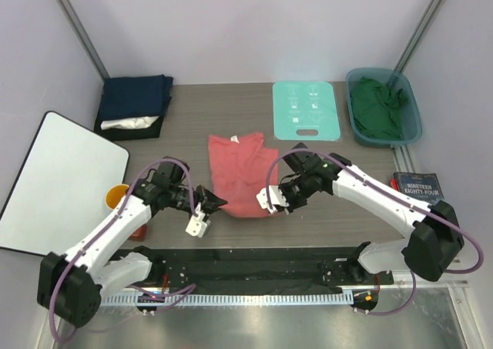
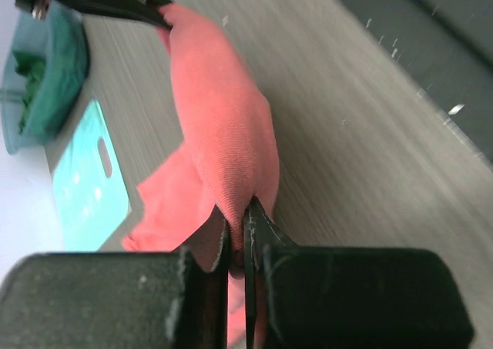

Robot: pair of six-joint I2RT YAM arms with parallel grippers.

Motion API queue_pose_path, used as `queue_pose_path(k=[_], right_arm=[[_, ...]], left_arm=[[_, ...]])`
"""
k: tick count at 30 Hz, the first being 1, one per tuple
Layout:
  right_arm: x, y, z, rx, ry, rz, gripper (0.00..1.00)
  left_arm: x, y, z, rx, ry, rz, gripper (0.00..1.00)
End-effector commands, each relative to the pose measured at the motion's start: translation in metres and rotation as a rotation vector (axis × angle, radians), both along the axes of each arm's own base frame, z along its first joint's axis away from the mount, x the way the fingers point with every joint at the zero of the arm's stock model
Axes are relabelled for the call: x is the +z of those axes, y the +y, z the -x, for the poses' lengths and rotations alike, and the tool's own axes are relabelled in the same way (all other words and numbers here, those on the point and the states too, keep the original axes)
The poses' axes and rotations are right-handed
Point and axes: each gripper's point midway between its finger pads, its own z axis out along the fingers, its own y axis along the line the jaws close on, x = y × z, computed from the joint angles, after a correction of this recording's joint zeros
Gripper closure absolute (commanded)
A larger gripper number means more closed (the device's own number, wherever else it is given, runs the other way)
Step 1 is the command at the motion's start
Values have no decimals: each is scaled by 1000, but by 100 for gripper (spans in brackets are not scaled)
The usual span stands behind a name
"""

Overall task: Fold and stack the t-shirts
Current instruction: Fold the tshirt

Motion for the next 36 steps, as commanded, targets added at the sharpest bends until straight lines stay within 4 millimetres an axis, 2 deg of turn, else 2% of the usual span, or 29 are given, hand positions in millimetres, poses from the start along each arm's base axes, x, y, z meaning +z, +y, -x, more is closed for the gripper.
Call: queue_pose_path(k=[1, 4, 8, 11, 19, 22, 29, 31, 32, 33, 36], right_arm=[[48, -14, 33, 14, 101, 2, 99], [76, -7, 28, -9, 61, -57, 99], [100, 12, -4, -71, -79, -156, 99], [96, 22, -27, -89, -157, -169, 99], [73, 39, -59, -86, -229, -149, 99], [70, 45, -76, -87, -306, -159, 99], [71, 56, -108, -129, -406, -167, 99], [72, 56, -114, -141, -430, -166, 99], [73, 58, -119, -147, -448, -176, 99], [73, 59, -121, -154, -458, -175, 99], [69, 60, -128, -159, -477, -167, 99]], left_arm=[[36, 8, 56, -66, 169, 57, 100], [48, 10, 67, -75, 150, 87, 100], [50, 12, 68, -45, 131, 101, 100], [47, 14, 68, -29, 124, 102, 100], [20, 26, 64, 52, 134, 21, 100], [13, 28, 57, 98, 131, 7, 100], [8, 19, 9, 215, 83, 19, 100], [13, 16, -6, 230, 56, 27, 100], [6, 14, -13, 239, 81, 12, 100], [13, 13, -25, 252, 52, 28, 100], [12, 12, -53, 293, 54, 32, 100]])
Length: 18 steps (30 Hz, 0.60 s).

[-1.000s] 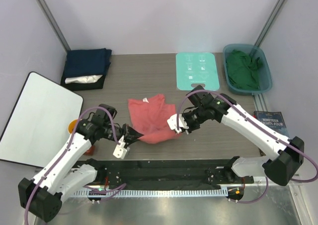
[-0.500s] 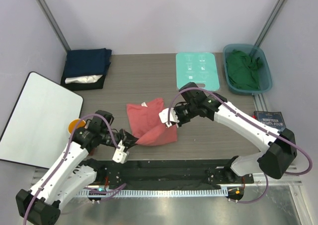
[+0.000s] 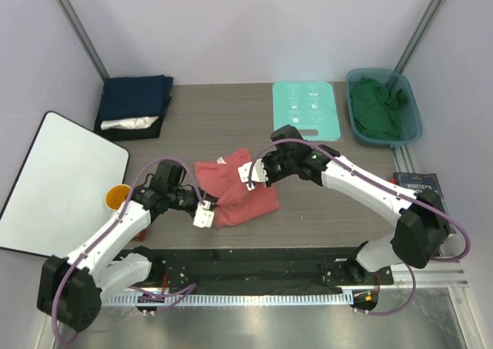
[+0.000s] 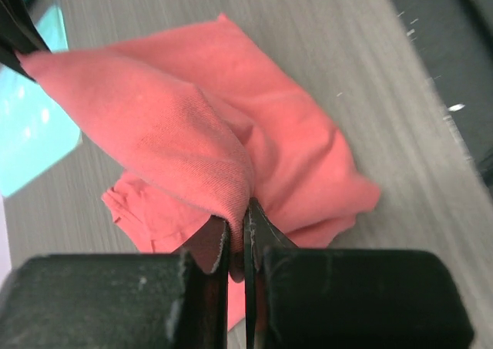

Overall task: Fold and stack the t-shirts
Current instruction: Fold the tshirt

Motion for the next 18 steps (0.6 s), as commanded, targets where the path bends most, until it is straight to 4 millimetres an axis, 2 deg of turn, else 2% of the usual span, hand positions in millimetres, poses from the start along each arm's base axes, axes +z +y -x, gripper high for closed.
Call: queue_pose_path(k=[1, 2, 3, 8, 9, 14, 18], right_arm=[[16, 5, -31, -47, -133, -31, 99], [12, 6, -33, -50, -131, -24, 99], [10, 6, -34, -52, -131, -23, 99], [5, 13, -45, -54, -141, -32, 99], [-1, 14, -47, -55, -135, -25, 99], [-6, 24, -66, -85, -168, -53, 99], [-5, 31, -81, -113, -200, -71, 99]], left_arm=[[26, -7, -53, 73, -96, 50, 100], [21, -6, -59, 79, -77, 42, 100], [27, -4, -67, 94, -87, 48, 100], [31, 2, -84, 135, -92, 54, 100], [32, 4, -86, 144, -95, 57, 100], [35, 8, -91, 171, -93, 60, 98], [26, 14, -94, 191, -89, 46, 90]])
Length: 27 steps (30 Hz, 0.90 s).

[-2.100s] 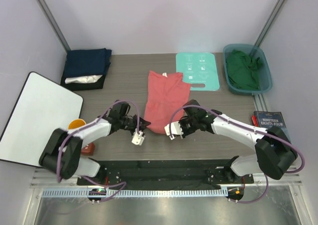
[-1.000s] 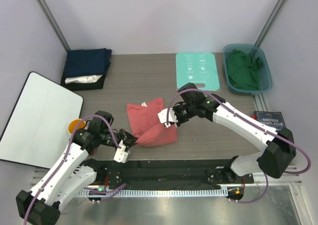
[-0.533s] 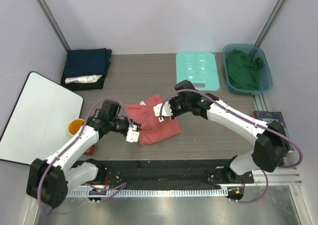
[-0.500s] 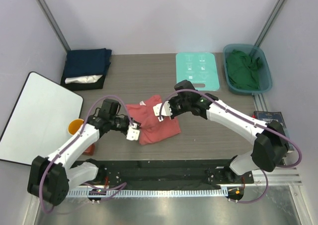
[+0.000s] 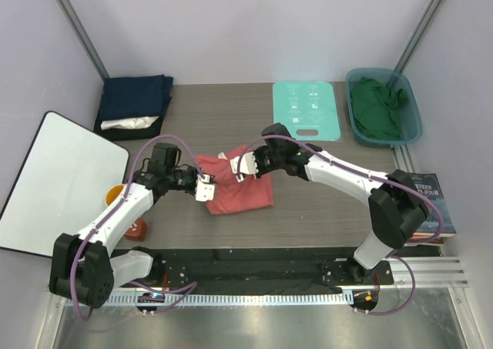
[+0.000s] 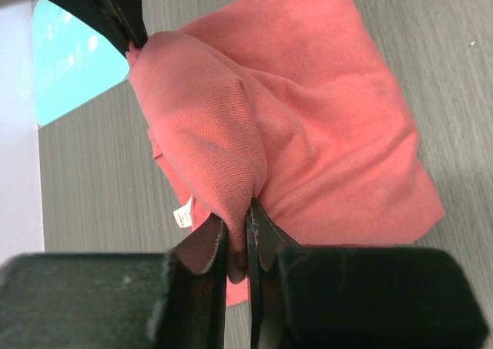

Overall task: Fold and stack the t-shirts
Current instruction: Fold the tshirt

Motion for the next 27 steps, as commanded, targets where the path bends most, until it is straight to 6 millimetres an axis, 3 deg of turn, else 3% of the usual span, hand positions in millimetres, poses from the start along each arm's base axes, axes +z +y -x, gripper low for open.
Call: queue_pose_path(k=[1, 8, 14, 19, 21, 22, 23, 24, 25, 27], right_arm=[[25, 13, -30, -43, -107, -80, 99], [26, 16, -49, -76, -154, -87, 99], [26, 14, -59, -91, -174, -95, 99], [11, 15, -79, -142, -206, -114, 98], [8, 14, -90, -185, -259, -139, 87], [-4, 14, -94, -198, -260, -130, 84], [-9, 8, -99, -234, -279, -118, 66], [0, 11, -108, -259, -331, -166, 59], [-6, 11, -112, -274, -342, -170, 53], [1, 5, -123, -340, -409, -183, 43]], left_arm=[[15, 4, -21, 34, -75, 18, 89], [0, 11, -56, 95, -84, 15, 87], [1, 13, -85, 123, -117, 13, 82], [-5, 19, -100, 149, -125, 5, 82], [-9, 22, -104, 171, -119, -1, 81], [-7, 23, -109, 185, -138, 4, 79], [-11, 24, -110, 195, -135, 1, 75], [-16, 27, -111, 219, -125, -10, 64], [-9, 28, -120, 234, -175, 4, 59], [-16, 34, -124, 283, -196, -2, 46]])
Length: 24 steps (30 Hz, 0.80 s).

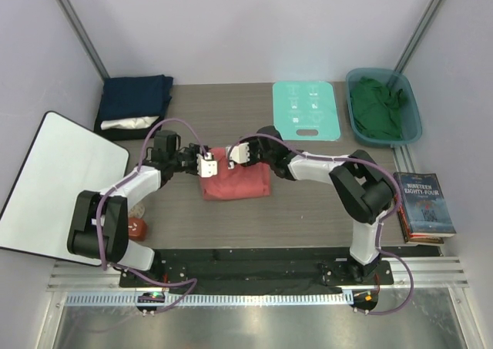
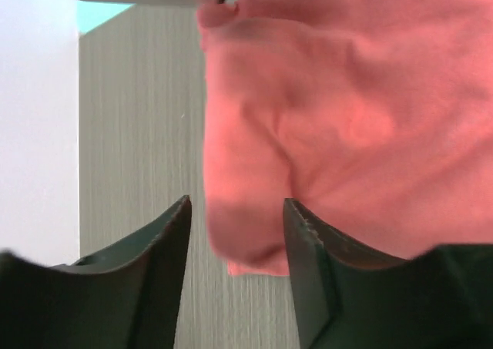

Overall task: Fold and stack the t-shirts
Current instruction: Fold the tshirt

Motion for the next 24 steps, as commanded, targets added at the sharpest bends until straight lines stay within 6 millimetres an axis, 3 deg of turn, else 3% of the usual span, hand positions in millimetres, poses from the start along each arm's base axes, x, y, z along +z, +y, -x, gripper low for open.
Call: queue_pose_path(k=[1, 2, 3, 5, 9, 12, 14, 15, 16, 17, 18, 19, 20, 21, 22, 23, 24], right_arm=[[39, -4, -37, -153, -219, -113, 43], [39, -4, -41, -174, -222, -122, 43], [40, -7, -43, -197, -225, -119, 43], [43, -9, -44, -217, -228, -126, 43], [51, -19, -45, -267, -251, -134, 44], [64, -22, -45, -300, -251, -165, 51], [75, -18, -46, -302, -219, -204, 68], [63, -19, -38, -309, -126, -189, 82], [69, -11, -36, -275, -80, -211, 93], [50, -13, -26, -261, 19, -159, 99], [45, -16, -24, -272, 77, -178, 99], [45, -6, -20, -220, 137, -211, 99], [23, -11, -5, -202, 258, -157, 99], [18, -16, -5, -199, 316, -161, 99], [13, -12, -5, -203, 388, -195, 99], [1, -10, 9, -165, 498, -195, 99], [-3, -10, 11, -160, 550, -208, 99]], left_arm=[[21, 9, -34, 112, -183, 38, 41], [13, 12, -32, 126, -187, 29, 38], [14, 14, -35, 141, -211, 33, 30], [19, 18, -45, 198, -259, 54, 25], [33, 21, -57, 254, -339, 65, 24], [50, 21, -60, 271, -395, 76, 23], [64, 19, -62, 286, -424, 93, 21], [75, 16, -61, 287, -444, 105, 21], [85, 14, -64, 296, -460, 116, 21], [89, 13, -64, 301, -456, 125, 21], [91, 10, -60, 294, -437, 129, 21], [95, 7, -60, 289, -426, 142, 21], [95, 0, -53, 244, -396, 153, 33], [80, -3, -41, 217, -301, 129, 53], [80, -6, -36, 192, -257, 131, 74], [72, -10, -27, 155, -201, 118, 99], [58, -16, -10, 107, -109, 112, 100]])
